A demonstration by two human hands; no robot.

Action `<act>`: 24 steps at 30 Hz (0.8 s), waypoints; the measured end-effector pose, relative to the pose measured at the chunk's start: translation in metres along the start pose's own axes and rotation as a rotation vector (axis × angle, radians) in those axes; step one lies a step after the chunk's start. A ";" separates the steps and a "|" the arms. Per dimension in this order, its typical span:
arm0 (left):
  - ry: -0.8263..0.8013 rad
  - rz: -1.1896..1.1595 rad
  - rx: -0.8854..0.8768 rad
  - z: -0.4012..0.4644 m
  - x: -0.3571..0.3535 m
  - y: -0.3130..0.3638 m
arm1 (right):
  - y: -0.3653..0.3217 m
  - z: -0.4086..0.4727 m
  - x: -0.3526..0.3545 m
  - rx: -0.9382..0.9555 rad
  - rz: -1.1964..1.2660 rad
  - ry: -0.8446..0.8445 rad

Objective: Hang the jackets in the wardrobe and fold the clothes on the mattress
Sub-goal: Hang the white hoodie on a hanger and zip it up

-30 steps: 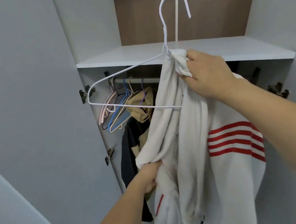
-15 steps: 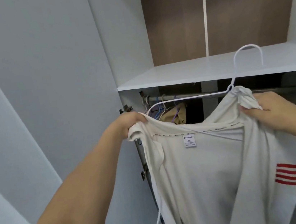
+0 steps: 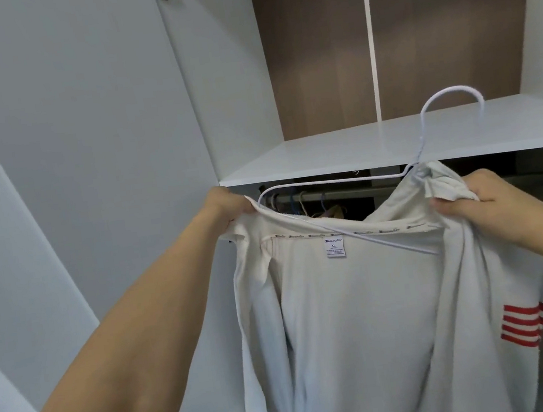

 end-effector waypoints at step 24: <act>-0.263 0.194 -0.034 -0.028 -0.031 0.033 | 0.009 0.011 -0.044 -0.278 -0.304 -0.046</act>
Point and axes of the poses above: each hand's wrist, its own z-axis towards the middle knuckle, its own x-axis out of the back of the hand, y = z × x, the point moved 4 cm from there along z, towards the middle knuckle, and after that the axes turned 1 degree about -x, right-handed, at the moved point
